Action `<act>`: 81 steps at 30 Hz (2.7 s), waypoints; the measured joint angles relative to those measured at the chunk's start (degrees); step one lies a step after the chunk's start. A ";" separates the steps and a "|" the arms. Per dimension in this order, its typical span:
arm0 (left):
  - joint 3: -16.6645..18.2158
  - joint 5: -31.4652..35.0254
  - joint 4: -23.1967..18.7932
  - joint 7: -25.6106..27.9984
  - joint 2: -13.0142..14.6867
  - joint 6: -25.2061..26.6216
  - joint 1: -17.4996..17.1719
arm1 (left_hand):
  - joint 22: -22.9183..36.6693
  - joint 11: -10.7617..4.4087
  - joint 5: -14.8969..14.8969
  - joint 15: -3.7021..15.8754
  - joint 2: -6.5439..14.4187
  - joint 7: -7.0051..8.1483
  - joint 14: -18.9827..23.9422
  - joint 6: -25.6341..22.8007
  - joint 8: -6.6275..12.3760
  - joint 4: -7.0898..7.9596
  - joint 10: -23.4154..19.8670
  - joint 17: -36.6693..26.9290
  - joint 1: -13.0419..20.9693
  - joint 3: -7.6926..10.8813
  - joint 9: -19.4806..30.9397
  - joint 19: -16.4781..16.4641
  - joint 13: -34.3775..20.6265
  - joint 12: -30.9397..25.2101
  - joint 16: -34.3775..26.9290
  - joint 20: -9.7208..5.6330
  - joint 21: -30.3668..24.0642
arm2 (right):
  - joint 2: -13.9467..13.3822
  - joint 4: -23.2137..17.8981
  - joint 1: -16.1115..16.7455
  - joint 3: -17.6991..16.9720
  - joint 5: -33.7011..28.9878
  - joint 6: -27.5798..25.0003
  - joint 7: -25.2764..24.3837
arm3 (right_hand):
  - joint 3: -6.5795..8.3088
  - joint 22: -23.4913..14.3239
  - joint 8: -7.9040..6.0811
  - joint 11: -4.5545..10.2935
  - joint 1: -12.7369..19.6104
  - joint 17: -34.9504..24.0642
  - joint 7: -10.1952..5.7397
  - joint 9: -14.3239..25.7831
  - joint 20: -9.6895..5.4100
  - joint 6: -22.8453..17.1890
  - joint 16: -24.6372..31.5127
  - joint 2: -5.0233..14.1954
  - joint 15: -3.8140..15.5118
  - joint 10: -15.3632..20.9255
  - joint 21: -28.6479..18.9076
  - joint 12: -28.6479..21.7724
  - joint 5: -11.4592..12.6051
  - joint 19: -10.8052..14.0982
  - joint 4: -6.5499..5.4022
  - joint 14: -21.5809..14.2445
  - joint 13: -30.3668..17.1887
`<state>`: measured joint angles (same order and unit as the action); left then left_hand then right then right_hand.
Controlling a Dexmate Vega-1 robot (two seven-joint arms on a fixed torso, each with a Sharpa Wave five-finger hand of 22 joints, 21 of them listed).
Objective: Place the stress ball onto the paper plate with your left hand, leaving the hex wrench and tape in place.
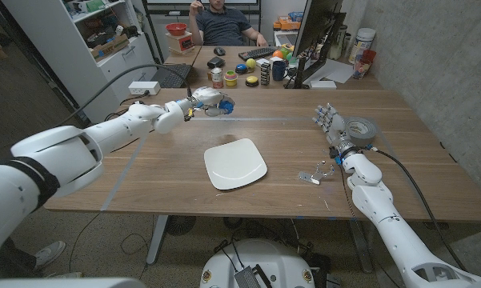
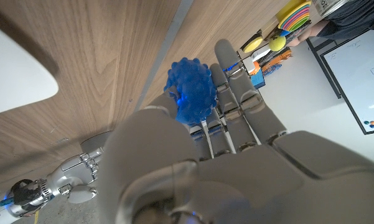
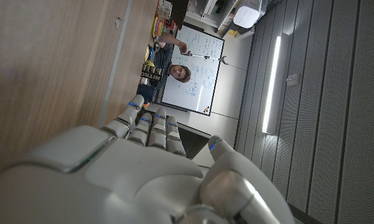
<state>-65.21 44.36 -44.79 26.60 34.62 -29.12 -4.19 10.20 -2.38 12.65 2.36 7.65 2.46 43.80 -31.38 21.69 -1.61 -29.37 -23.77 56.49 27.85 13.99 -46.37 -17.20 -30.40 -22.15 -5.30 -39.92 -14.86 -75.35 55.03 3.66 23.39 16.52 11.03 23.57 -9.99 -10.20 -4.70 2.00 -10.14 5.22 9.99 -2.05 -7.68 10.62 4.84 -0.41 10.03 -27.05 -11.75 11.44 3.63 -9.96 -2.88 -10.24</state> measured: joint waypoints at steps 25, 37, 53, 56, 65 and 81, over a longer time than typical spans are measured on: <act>4.84 2.02 -3.37 1.55 2.56 -10.11 -1.36 | 0.08 -0.35 0.08 -0.19 -0.87 0.62 0.36 -1.03 0.39 -0.39 0.32 -0.56 0.87 0.10 0.54 -0.17 -0.05 -0.99 0.79 0.16 0.00 | 0.15 -0.62 0.55 0.23 -0.47 0.23 -1.25 | 0.00 0.00 0.00 0.00 0.00 -0.01 0.00 0.00 -0.21 0.00 0.00 0.00 0.00 0.00 0.38 0.00 0.00 0.21 0.00 0.00 0.00; 7.88 2.15 -7.07 0.67 5.06 -16.02 -2.99 | 0.08 -0.42 0.07 -0.48 -1.46 0.92 0.64 -1.33 0.81 -0.86 0.26 -0.56 1.46 0.11 0.55 -0.17 -0.21 -1.44 1.21 0.15 0.00 | 0.15 -1.55 1.07 0.50 -0.88 0.39 -2.21 | 0.00 0.00 0.00 0.00 0.00 -0.01 0.00 0.00 0.00 0.00 0.00 0.00 0.01 0.00 0.79 0.00 0.00 0.42 0.00 0.01 0.00; 12.96 5.17 -14.43 -1.43 8.59 -22.30 -6.44 | 0.36 -0.43 -0.02 -0.74 -2.09 1.34 0.91 -3.34 1.35 -1.27 0.26 -0.85 2.09 0.19 0.73 -0.17 -0.27 -1.43 2.09 0.15 -0.57 | 0.42 -2.91 2.35 1.18 -1.43 1.56 -3.79 | 0.00 0.00 0.00 0.00 -0.31 -0.01 0.00 0.00 0.00 0.00 0.00 -0.31 0.01 0.00 1.01 0.00 0.00 0.42 0.00 0.01 0.00; 14.02 6.24 -16.07 -1.56 9.27 -23.75 -7.18 | 0.35 -0.43 -0.03 -0.82 -2.22 1.35 0.99 -3.35 1.64 -1.27 0.26 -0.85 2.23 0.18 0.78 -0.17 -0.27 -1.43 2.11 0.15 -0.57 | 0.48 -3.48 2.82 1.36 -1.63 1.79 -4.27 | 0.00 0.00 0.00 0.00 -0.31 -0.01 0.00 0.00 -0.20 0.00 0.00 -0.31 0.01 0.00 1.00 0.00 0.00 0.62 0.00 0.01 0.00; 17.31 8.48 -20.69 -1.62 11.23 -27.18 -9.75 | 0.35 -0.43 -0.19 -1.03 -2.22 1.44 1.21 -3.46 1.65 -1.67 0.26 -0.85 2.22 0.11 0.83 -0.27 -0.27 -1.89 2.46 0.06 -0.68 | 0.54 -4.74 3.84 1.89 -2.09 2.27 -5.71 | 0.00 0.00 0.00 0.00 -0.30 -0.01 0.31 0.00 0.00 -0.31 0.00 -0.30 0.01 0.00 1.23 0.00 0.00 0.83 0.00 0.01 0.00; 21.51 12.29 -24.18 -1.68 13.06 -32.71 -12.72 | 0.35 -0.52 -0.33 -1.09 -2.22 1.45 1.27 -3.48 2.14 -1.90 0.35 -0.87 2.23 0.33 0.92 -0.12 -0.28 -1.87 2.89 0.21 -0.80 | -0.10 -6.69 4.51 3.27 -2.99 2.44 -7.55 | 0.00 0.00 0.00 0.00 -0.30 -0.01 0.31 0.00 0.01 -0.31 0.00 -0.30 0.01 0.00 1.23 0.00 0.00 0.82 0.00 0.01 0.00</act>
<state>-43.70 56.65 -68.97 24.91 47.69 -61.83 -16.91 10.54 -2.90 12.32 1.26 5.43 3.91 45.07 -34.85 23.83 -3.50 -29.02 -24.64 58.72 28.19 14.91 -46.49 -17.47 -32.27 -19.26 -5.09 -40.71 -14.96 -82.04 59.54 6.93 20.39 18.96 3.49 23.57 -9.99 -10.20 -4.70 1.70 -10.15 5.53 9.99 -2.05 -7.99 10.62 4.53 -0.40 10.02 -25.83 -11.75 11.44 4.46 -9.96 -2.87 -10.24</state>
